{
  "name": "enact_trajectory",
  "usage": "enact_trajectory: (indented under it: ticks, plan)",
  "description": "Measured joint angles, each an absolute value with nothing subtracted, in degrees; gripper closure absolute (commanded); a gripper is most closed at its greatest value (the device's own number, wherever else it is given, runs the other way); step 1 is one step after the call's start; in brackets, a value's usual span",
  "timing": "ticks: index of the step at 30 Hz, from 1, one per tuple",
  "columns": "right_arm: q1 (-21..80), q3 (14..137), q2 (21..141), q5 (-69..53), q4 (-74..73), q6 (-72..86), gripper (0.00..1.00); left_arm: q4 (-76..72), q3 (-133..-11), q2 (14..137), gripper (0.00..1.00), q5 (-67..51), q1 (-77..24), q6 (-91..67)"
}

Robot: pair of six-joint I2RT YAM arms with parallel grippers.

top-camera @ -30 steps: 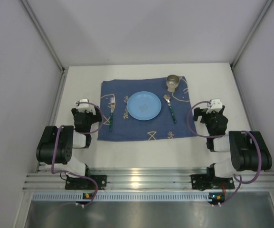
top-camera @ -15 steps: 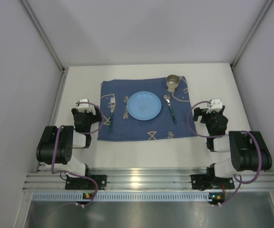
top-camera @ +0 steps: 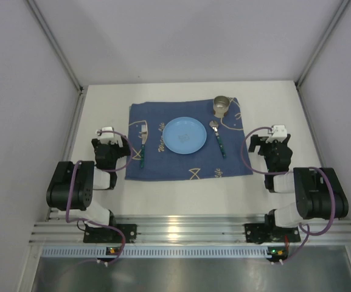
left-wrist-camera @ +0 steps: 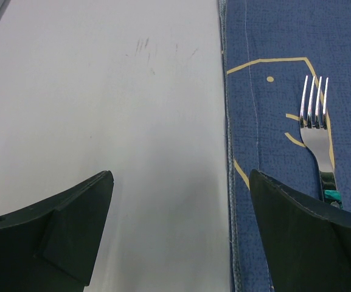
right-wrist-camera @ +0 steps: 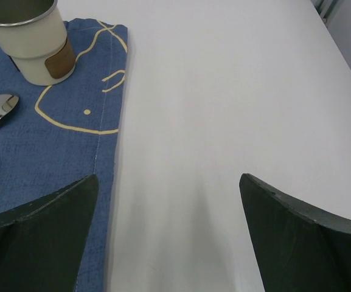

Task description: Set the dinner table for one person

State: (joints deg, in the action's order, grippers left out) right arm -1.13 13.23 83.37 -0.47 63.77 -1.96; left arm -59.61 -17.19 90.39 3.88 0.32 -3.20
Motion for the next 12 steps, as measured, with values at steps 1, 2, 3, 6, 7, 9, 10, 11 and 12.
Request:
enact_trajectory:
  ticks: [1, 2, 3, 6, 7, 9, 10, 11, 12]
  plan:
    - [-1.1, 13.2, 83.4, -0.5, 63.8, -1.9, 0.00, -59.6, -17.2, 90.4, 0.02, 3.9, 0.3, -3.2]
    - [-1.1, 13.2, 83.4, -0.4, 63.8, -1.9, 0.00, -59.6, -17.2, 90.4, 0.02, 3.9, 0.3, -3.2]
    - [-1.1, 13.2, 83.4, -0.4, 63.8, -1.9, 0.00, -59.6, -17.2, 90.4, 0.01, 3.9, 0.3, -3.2]
    - [-1.1, 13.2, 83.4, -0.3, 63.8, -1.9, 0.00, -59.6, -17.2, 90.4, 0.01, 3.9, 0.3, -3.2]
    - [-1.1, 13.2, 83.4, -0.3, 63.8, -1.9, 0.00, -59.6, -17.2, 90.4, 0.02, 3.9, 0.3, -3.2]
    - [-1.1, 13.2, 83.4, -0.2, 63.7, -1.9, 0.00, -59.6, -17.2, 90.4, 0.01, 3.9, 0.3, -3.2]
    - [-1.1, 13.2, 83.4, -0.1, 63.7, -1.9, 0.00, -59.6, -17.2, 90.4, 0.02, 3.9, 0.3, -3.2]
    - [-1.1, 13.2, 83.4, -0.1, 63.7, -1.9, 0.00, -59.6, -17.2, 90.4, 0.01, 3.9, 0.3, -3.2]
    - [-1.1, 13.2, 83.4, -0.1, 63.8, -1.9, 0.00, -59.6, -17.2, 90.4, 0.02, 3.9, 0.3, -3.2]
